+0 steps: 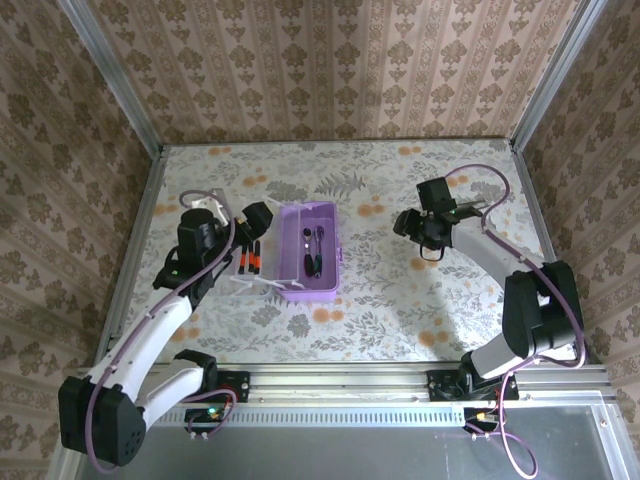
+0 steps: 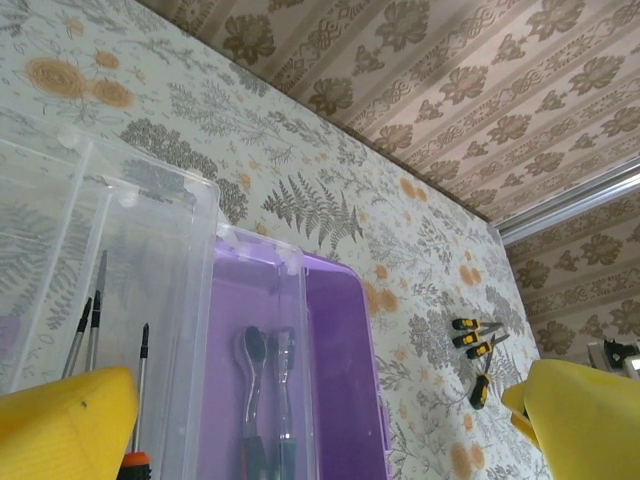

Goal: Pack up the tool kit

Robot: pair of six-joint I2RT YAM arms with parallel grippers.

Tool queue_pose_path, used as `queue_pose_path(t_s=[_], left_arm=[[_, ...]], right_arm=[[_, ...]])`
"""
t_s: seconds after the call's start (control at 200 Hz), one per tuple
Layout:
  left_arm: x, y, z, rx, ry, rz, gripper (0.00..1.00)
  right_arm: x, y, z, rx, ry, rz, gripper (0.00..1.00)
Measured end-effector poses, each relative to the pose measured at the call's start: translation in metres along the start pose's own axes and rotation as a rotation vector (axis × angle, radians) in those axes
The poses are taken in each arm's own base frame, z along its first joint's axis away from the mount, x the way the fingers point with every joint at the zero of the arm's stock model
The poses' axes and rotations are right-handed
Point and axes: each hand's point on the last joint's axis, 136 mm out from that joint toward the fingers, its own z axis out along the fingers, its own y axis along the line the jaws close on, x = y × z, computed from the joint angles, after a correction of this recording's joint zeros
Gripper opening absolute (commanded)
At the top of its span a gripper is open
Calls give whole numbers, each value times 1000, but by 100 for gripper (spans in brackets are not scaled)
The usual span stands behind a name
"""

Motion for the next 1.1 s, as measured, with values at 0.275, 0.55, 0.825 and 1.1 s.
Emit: queue_pose_path(t_s=[0.275, 0.55, 0.825, 1.1], left_arm=[[7, 3, 15, -2, 26, -7, 100], [10, 4, 18, -2, 39, -12, 100], [20, 11, 25, -2, 68, -51, 100], [24, 11, 25, 2, 82, -63, 100]], right_arm=[[-13, -24, 22, 79, 25, 33, 63], [-19, -42, 32, 122, 50, 69, 63], [-30, -47, 42, 140, 57, 91, 63], [-39, -63, 49, 187, 64, 122, 59]])
